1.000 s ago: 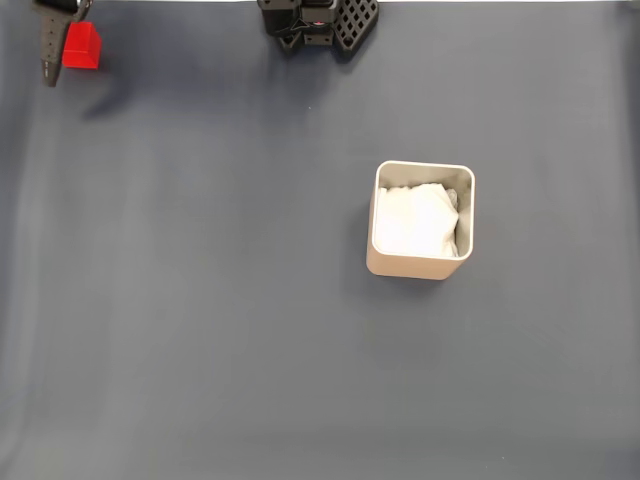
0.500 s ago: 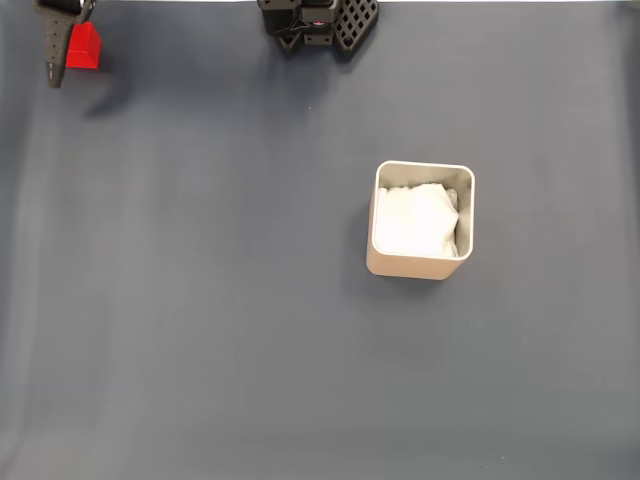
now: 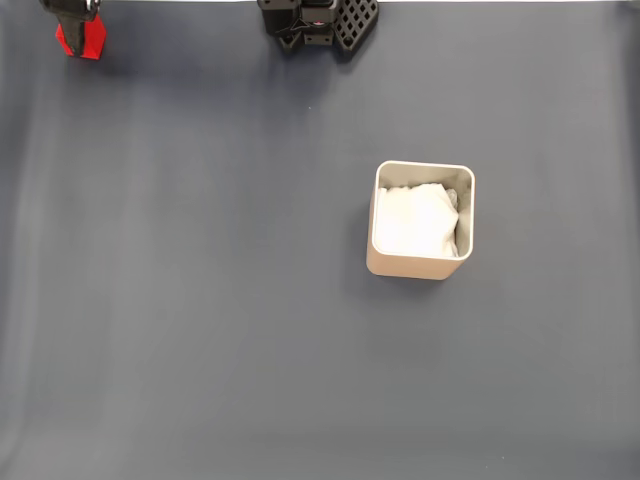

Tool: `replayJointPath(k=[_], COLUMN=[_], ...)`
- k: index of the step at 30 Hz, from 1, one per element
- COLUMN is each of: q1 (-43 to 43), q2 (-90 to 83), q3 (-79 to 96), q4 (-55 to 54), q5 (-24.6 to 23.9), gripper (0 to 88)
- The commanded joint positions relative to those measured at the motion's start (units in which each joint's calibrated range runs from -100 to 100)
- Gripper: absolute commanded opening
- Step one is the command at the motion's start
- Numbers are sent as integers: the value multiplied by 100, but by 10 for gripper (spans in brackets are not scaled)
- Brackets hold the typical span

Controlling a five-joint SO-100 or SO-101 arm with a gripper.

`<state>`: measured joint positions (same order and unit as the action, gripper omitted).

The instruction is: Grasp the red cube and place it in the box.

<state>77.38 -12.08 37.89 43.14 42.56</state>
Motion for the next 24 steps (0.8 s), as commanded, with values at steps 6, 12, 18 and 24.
replayJointPath(k=[6,12,18,24], q1=[-66,-102,-244,-585], q2=[-120,-146,-337,-830], q3=[-79,-115,-306,-480], q4=[204,262,574,976], q5=[63,68,186,381], gripper=[2,2,3,3])
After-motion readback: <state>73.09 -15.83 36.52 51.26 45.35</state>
